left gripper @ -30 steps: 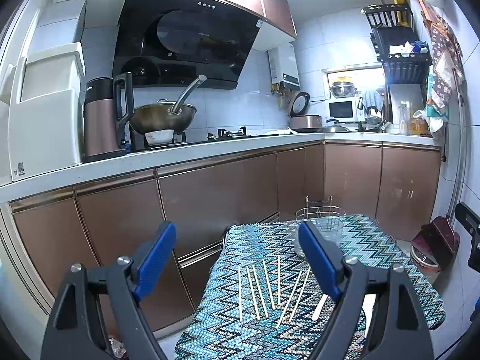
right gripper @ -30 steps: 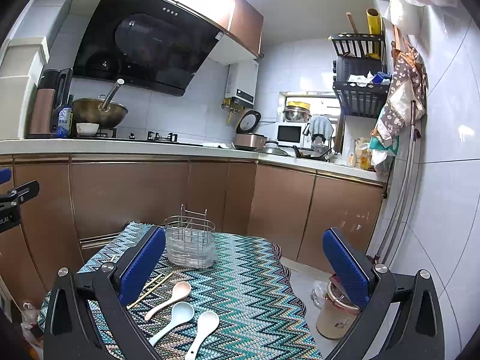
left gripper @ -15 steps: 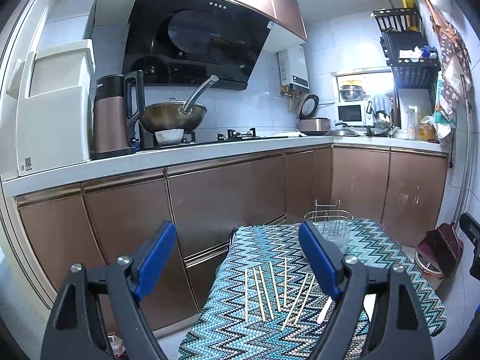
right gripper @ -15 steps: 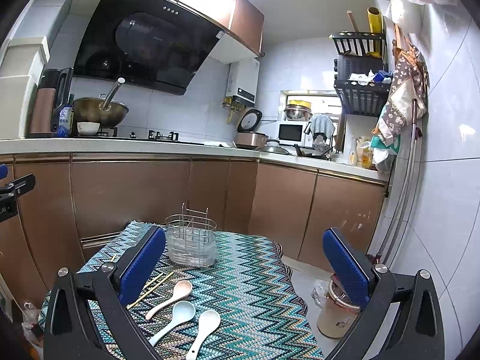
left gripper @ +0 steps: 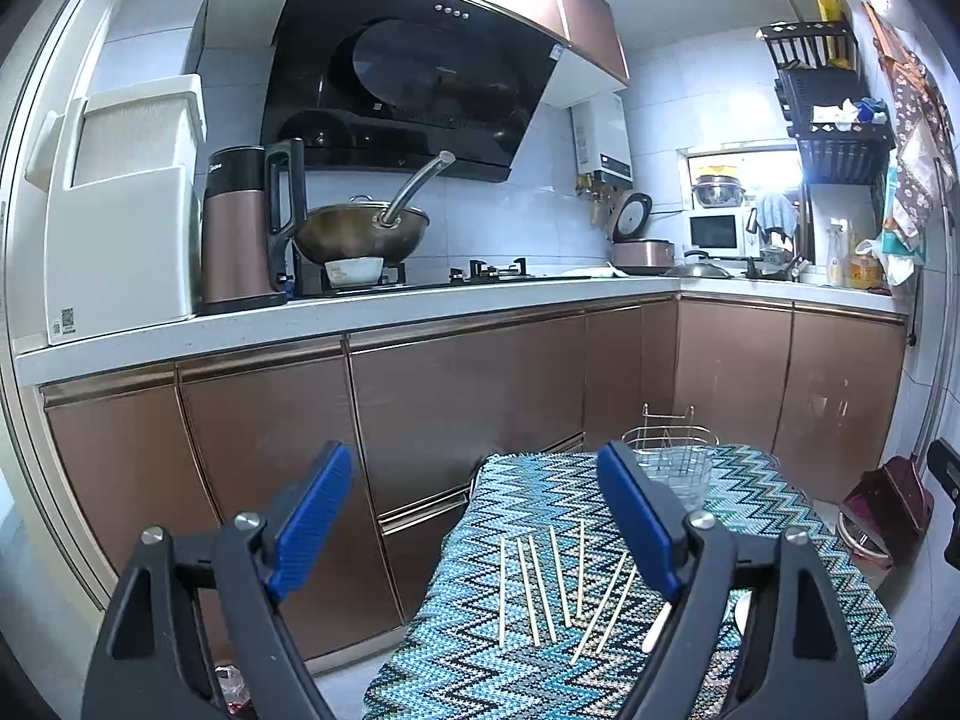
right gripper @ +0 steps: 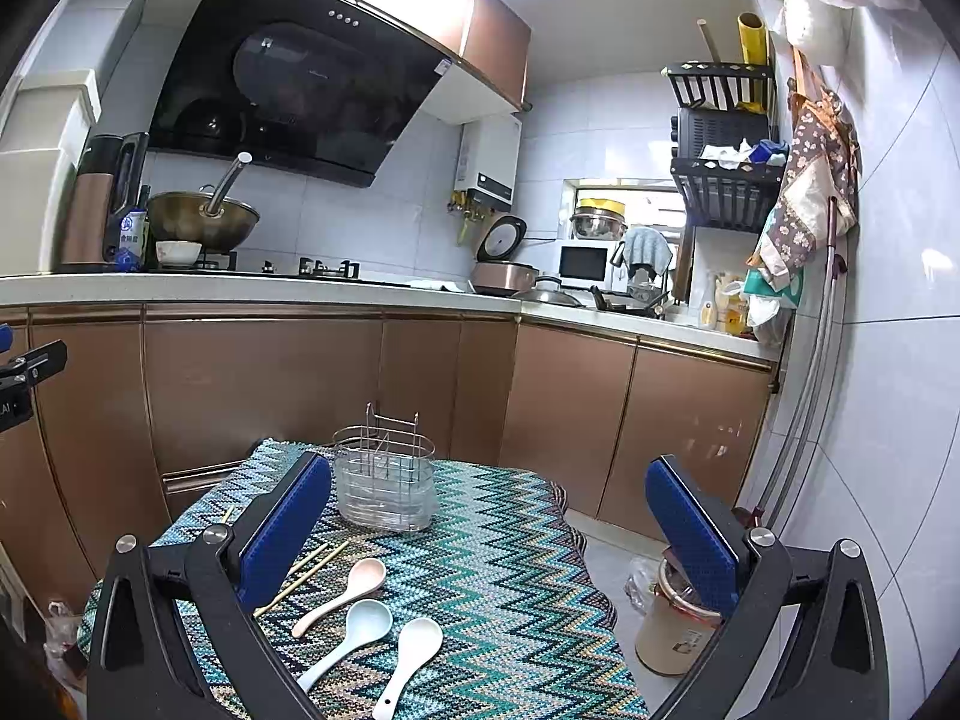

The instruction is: Organize utensils

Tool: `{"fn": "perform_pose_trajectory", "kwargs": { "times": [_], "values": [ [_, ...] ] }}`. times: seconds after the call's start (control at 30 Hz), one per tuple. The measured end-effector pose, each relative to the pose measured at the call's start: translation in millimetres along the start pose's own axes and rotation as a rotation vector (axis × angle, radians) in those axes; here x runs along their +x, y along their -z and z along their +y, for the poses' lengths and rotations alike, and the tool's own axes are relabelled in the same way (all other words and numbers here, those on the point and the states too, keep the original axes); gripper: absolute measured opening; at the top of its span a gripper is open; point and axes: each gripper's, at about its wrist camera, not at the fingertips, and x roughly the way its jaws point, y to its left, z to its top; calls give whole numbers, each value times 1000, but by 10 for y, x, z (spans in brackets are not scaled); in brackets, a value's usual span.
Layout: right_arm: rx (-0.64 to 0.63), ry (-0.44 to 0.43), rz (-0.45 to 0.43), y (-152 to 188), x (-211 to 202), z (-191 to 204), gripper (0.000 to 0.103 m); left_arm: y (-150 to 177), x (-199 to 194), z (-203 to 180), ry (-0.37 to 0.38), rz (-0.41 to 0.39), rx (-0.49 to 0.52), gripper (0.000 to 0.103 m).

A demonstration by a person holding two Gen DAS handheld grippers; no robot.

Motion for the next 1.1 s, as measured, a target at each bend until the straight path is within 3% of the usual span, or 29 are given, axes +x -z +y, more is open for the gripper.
{"fn": "perform_pose_trajectory", "kwargs": {
  "times": [0.5,0.8,0.97,1.03,1.1],
  "values": [
    [16,-33,-12,-3,3,-43,103,15,112,51,-10,16,0,83],
    [72,-149,111,150,392,-224,102,64,497,19,25,121,2,83],
    [135,-260,265,407,828,-370,87,272,984,-147,143,305,23,83],
    [171,-326,366,573,1081,-426,66,363,1177,-200,192,378,24,83],
    [203,-379,442,722,1279,-460,54,453,1384,-255,237,449,26,83]
  ]
}}
